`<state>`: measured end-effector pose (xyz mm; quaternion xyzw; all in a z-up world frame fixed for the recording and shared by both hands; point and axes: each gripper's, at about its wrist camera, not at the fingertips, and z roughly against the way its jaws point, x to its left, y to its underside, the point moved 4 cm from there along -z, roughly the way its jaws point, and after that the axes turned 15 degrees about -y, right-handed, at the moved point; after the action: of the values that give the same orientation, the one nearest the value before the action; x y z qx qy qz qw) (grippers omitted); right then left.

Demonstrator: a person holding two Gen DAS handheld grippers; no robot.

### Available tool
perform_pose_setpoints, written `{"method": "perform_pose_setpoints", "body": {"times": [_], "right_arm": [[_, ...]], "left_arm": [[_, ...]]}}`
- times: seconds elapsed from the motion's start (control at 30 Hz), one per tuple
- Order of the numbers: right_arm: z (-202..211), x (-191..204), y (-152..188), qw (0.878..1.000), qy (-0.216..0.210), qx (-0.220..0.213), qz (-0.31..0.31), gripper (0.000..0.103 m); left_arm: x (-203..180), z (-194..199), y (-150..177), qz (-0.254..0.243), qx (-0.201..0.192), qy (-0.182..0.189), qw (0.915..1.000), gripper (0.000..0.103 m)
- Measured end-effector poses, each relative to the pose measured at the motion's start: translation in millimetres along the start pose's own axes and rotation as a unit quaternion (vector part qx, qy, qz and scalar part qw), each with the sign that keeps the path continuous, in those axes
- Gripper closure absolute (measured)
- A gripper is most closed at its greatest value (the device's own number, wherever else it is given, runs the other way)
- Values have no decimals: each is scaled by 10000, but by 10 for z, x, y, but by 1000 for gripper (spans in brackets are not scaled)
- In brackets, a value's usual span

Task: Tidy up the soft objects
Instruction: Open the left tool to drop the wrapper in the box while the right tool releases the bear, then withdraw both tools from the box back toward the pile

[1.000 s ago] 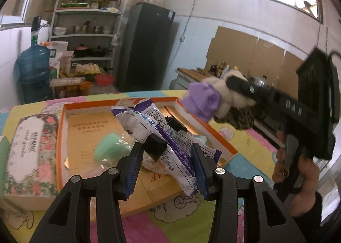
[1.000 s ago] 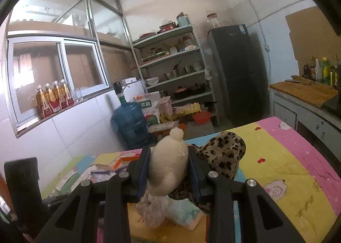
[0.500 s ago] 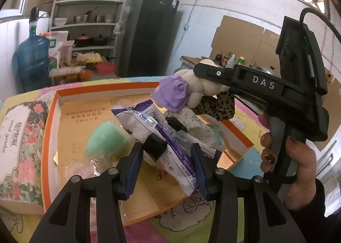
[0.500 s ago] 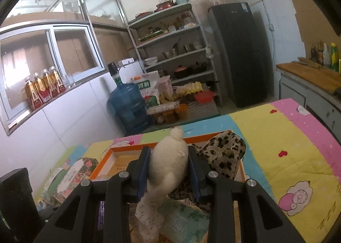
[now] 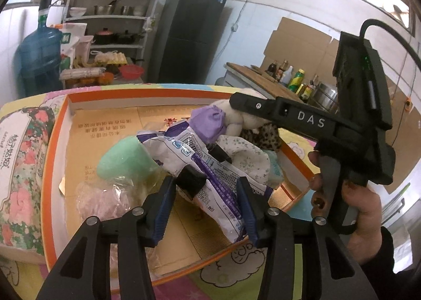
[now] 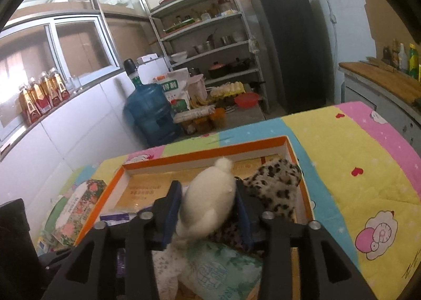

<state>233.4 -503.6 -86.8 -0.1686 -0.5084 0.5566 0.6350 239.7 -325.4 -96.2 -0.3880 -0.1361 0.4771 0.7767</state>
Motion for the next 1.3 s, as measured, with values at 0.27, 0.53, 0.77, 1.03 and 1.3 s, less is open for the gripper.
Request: {"method": "perform_pose_setpoints", "body": {"times": [0.27, 0.53, 0.77, 1.03, 1.3], "right_arm": [[96, -5, 12, 9998, -65, -212, -18, 51], [305, 14, -80, 9971, -138, -749, 66, 50], [339, 162, -106, 9963, -316, -771, 201, 50], [436, 593, 1, 9967, -396, -576, 405, 50], [459, 1266, 182, 9941, -547, -395, 851, 50]], "left_arm": [[44, 93, -9, 123, -226, -64, 9996, 34], [77, 277, -29, 113, -520, -129, 9985, 33], [184, 556, -17, 31, -761, -336, 9965, 33], [415, 891, 37, 160, -962, -572, 9936, 33], [725, 1189, 149, 430, -1112, -729, 9902, 33]]}}
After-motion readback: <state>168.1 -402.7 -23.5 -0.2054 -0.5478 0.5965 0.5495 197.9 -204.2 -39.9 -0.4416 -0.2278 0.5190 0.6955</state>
